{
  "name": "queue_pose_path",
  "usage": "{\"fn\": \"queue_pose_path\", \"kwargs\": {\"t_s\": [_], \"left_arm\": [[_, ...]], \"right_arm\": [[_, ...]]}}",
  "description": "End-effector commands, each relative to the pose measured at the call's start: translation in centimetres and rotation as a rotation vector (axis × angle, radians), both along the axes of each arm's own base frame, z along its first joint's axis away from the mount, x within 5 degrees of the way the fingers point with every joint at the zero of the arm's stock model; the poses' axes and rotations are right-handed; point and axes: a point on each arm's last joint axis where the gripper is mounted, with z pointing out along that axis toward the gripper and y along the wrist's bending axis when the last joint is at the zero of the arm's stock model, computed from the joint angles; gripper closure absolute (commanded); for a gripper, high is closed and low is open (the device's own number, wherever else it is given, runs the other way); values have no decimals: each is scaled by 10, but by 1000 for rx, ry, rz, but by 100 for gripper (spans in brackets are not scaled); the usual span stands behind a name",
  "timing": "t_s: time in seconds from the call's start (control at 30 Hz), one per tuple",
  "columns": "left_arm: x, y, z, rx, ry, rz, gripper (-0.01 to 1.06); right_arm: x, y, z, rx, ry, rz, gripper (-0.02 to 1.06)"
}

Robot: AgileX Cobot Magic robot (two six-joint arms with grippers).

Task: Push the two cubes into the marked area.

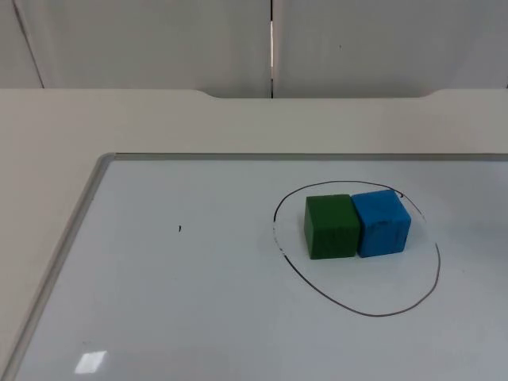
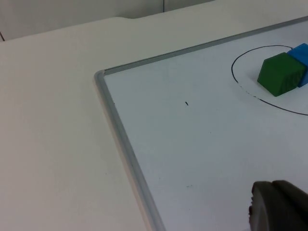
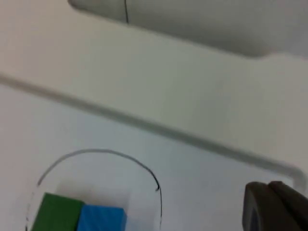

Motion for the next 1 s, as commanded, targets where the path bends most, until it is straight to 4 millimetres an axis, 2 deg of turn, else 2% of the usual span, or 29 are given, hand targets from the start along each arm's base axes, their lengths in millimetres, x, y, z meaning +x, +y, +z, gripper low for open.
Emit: {"fn": "queue_pose_path", "kwargs": {"t_s": [0.0,0.17,0.2,0.33,0.7,0.9,0.97], "left_arm": [[0,0,-2,3,2,4,105],[0,0,-2,3,2,4,105],[0,0,-2,3,2,4,105],[0,0,-2,3,2,4,105],[0,0,-2,3,2,4,105],[0,0,-2,3,2,4,105],[0,0,-2,3,2,4,105]], "right_arm": [[-14,-4,15,4,-42,-1,104],[-48,-13,48,33,-145,-2,104],[-48,-13,48,33,-145,-2,104],[-72,-20,62,51,-214,-2,104],[-115,-31,51,76,-250,-1,104],[-148,-38,31,101,-265,0,104],[-154,-40,27,104,-267,1,104]]}}
